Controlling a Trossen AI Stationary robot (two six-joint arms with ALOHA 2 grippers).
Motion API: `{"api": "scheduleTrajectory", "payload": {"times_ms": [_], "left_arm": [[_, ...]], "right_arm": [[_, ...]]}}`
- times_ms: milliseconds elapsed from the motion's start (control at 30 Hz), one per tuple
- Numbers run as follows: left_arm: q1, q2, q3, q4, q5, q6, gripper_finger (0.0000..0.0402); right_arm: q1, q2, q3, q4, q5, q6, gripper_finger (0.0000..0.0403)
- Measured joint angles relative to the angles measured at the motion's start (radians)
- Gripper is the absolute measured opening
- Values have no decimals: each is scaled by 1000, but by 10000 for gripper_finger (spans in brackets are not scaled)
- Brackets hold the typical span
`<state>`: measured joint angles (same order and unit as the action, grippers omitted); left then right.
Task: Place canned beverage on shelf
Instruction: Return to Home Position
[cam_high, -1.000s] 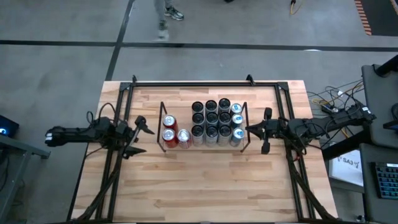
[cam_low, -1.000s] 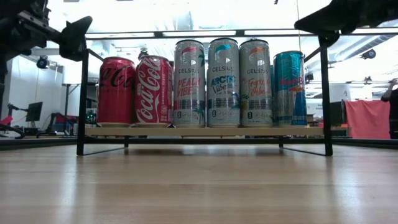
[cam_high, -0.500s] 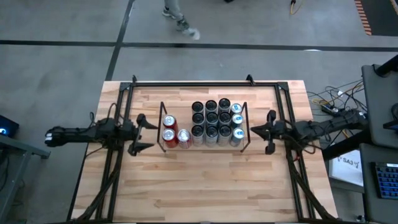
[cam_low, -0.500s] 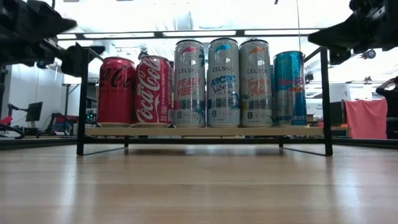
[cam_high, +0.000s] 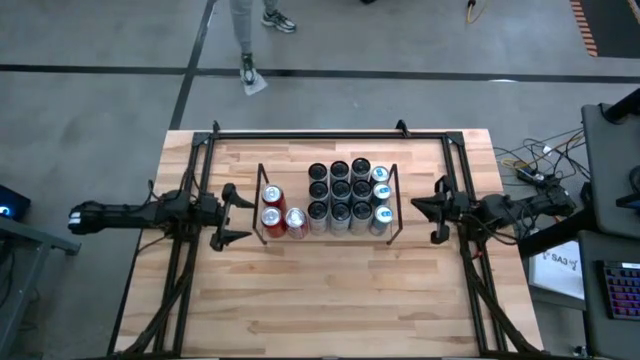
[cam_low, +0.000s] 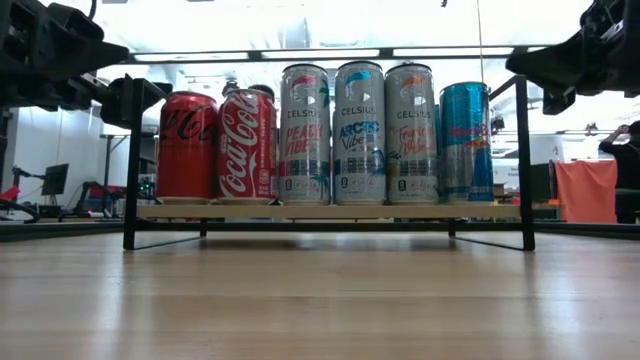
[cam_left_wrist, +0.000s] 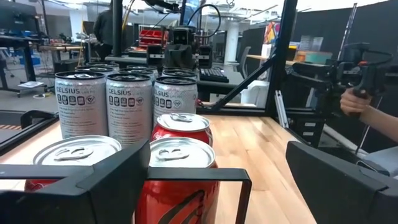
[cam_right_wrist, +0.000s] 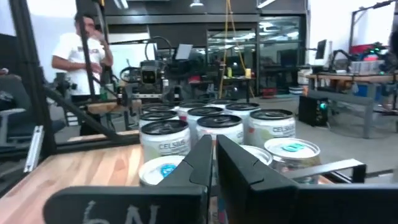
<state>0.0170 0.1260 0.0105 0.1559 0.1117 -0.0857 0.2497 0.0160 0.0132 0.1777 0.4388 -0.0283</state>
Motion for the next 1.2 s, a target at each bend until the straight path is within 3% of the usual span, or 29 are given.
{"api": "scheduleTrajectory", "payload": {"times_ms": [300,1200], "left_arm": [[0,18,0,19,-9,7,361],[0,25,-1,27,-41,-1,361]], "right_arm": [[-2,14,0,-105,129,-2,13],[-2,33,0,-110,140,-53,13]]}}
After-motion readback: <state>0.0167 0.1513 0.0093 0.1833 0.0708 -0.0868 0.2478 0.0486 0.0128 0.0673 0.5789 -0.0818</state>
